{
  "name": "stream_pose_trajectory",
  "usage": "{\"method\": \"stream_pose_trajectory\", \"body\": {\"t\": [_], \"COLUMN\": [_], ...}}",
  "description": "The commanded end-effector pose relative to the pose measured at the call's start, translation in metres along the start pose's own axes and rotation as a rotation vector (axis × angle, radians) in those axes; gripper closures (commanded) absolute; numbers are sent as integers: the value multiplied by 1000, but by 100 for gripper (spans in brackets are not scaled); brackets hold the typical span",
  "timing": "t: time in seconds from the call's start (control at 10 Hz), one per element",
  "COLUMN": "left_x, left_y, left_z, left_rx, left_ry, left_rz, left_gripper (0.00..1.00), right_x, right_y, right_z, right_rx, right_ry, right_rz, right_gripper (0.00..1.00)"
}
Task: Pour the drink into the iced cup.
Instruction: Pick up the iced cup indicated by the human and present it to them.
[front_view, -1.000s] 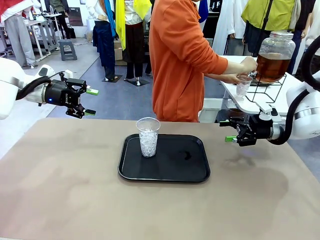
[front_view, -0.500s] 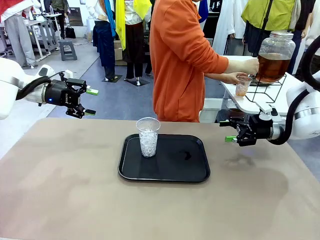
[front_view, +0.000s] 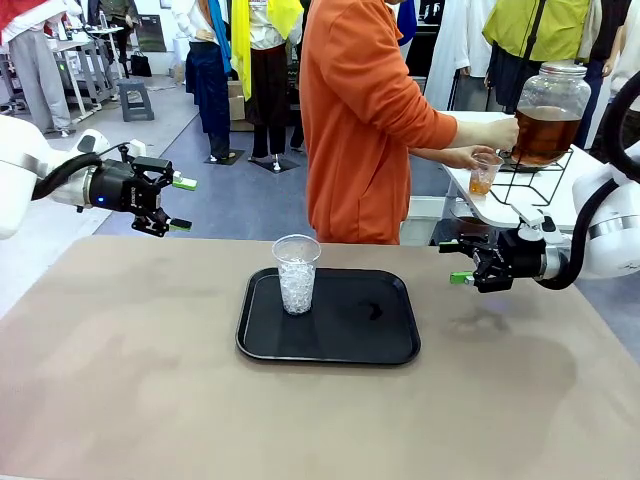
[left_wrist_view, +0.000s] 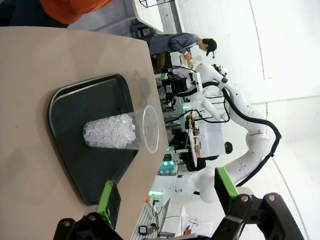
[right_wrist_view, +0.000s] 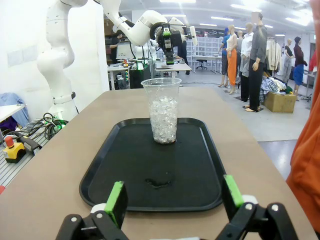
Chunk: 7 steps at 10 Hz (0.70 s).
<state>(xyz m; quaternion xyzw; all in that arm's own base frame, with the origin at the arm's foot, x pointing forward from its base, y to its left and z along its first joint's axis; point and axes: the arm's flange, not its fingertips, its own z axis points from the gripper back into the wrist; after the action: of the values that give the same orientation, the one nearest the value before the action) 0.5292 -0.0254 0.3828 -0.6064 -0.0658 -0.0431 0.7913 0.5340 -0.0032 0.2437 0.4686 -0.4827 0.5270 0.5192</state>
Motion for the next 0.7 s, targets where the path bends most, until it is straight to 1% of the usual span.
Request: {"method": "stream_pose_trajectory", "body": {"t": [0.0, 0.6], "left_x": [0, 0], "left_y": [-1, -1], "left_z": [1, 1], "left_rx": [-9, -9], "left_ry": [-1, -1], "left_rz": [-4, -4], "left_gripper": [0, 0], "right_x": [2, 2], "right_y": [-1, -1], "right_z": [-1, -1], "right_rx": [1, 1], "right_ry": [1, 1], "right_rz": [-2, -2], "right_gripper": [0, 0]}}
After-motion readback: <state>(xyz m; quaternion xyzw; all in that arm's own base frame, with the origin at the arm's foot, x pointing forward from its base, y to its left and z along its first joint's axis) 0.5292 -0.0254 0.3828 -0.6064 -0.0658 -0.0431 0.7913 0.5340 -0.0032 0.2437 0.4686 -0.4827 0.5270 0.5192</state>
